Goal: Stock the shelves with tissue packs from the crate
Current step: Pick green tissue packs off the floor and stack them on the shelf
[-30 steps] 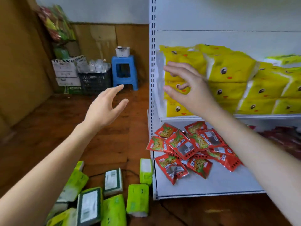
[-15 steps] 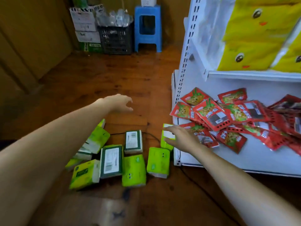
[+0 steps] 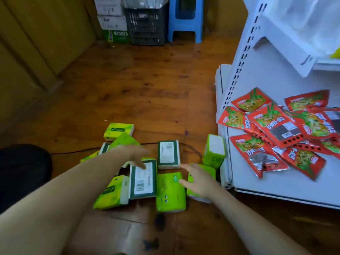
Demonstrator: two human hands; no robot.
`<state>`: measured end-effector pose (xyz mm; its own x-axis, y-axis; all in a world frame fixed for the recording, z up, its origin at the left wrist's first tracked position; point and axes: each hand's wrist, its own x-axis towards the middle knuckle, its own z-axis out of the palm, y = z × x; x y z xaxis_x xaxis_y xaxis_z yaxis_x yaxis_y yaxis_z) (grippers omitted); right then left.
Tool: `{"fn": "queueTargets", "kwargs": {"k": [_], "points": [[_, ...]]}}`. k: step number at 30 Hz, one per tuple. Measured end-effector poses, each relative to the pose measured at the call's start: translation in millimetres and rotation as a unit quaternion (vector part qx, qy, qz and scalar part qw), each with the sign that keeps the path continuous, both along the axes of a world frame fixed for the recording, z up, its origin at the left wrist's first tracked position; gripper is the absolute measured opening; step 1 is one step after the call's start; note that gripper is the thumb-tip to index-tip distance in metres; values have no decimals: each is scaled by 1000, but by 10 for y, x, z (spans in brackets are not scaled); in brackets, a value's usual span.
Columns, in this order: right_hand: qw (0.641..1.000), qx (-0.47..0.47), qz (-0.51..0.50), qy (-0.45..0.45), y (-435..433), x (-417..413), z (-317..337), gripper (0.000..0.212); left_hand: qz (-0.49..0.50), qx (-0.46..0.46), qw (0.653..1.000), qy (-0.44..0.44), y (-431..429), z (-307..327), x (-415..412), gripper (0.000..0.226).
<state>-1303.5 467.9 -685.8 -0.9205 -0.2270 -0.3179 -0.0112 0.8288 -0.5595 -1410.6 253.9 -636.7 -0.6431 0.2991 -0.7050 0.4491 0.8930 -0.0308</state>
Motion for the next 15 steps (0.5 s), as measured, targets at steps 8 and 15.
{"fn": "queueTargets", "kwargs": {"k": [8, 15], "points": [[991, -117, -33, -47, -670, -181, -175, 63, 49, 17, 999, -6, -222, -372, -30, 90], [968, -174, -86, -157, -851, -43, -273, 69, 69, 13, 997, -16, -271, -451, -31, 85]]}}
